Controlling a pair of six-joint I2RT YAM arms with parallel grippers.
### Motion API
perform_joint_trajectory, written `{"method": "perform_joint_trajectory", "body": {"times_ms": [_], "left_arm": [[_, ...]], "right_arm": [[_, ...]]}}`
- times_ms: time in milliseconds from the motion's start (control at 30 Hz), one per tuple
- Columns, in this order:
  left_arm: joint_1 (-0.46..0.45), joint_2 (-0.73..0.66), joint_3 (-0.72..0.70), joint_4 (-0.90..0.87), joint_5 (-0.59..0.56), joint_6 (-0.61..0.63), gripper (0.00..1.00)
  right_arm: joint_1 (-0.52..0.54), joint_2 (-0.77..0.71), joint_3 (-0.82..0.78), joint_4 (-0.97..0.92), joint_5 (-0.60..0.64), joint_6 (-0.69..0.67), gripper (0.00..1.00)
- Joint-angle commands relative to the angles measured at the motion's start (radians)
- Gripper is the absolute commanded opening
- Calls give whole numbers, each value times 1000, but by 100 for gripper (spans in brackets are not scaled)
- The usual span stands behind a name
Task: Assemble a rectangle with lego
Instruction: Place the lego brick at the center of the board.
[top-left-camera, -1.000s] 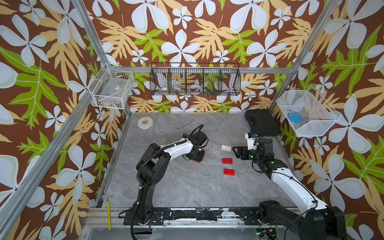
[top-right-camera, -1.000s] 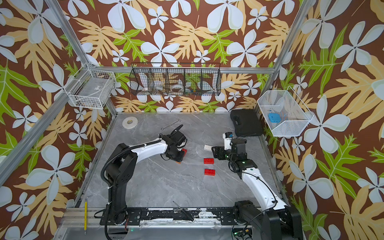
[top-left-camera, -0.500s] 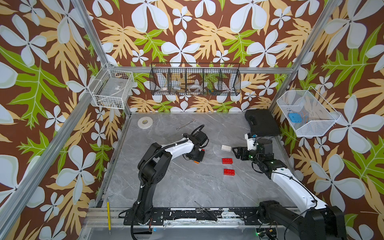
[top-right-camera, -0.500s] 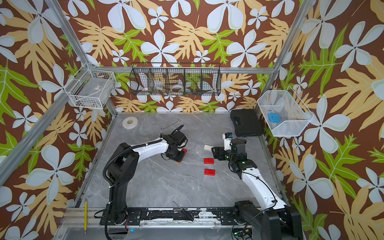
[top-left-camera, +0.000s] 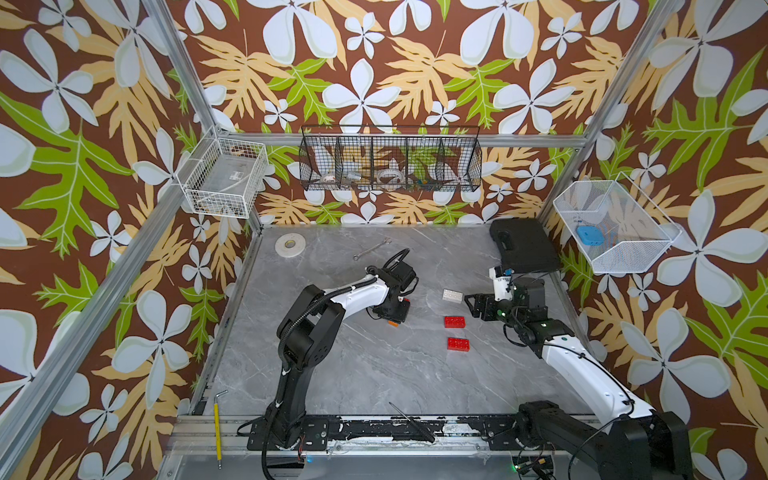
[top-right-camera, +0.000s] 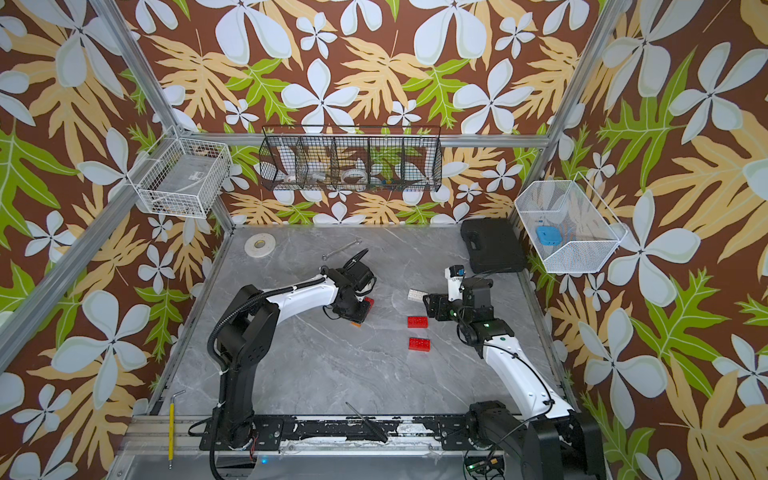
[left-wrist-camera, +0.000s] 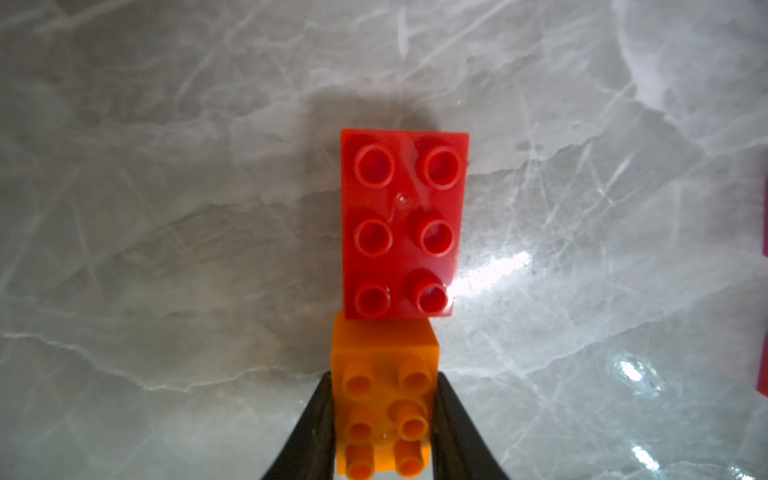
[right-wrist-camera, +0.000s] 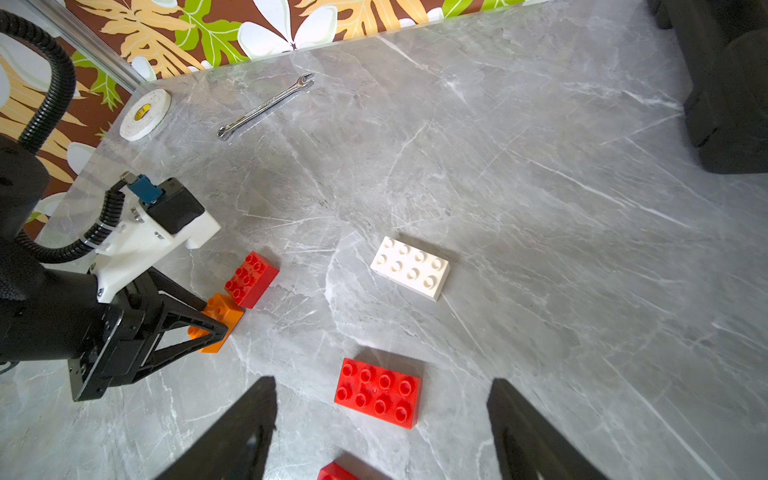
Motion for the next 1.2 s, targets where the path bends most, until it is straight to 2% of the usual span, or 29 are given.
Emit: {"method": "perform_joint_trajectory", "body": {"times_ms": [0, 1167], "left_arm": [[0, 4, 6, -18, 8, -4, 24], [-4, 23, 9, -24, 5, -11, 27]], "right_arm": [[2, 3, -3, 13, 8, -6, 80], [0, 9, -14, 18, 8, -14, 81]]}}
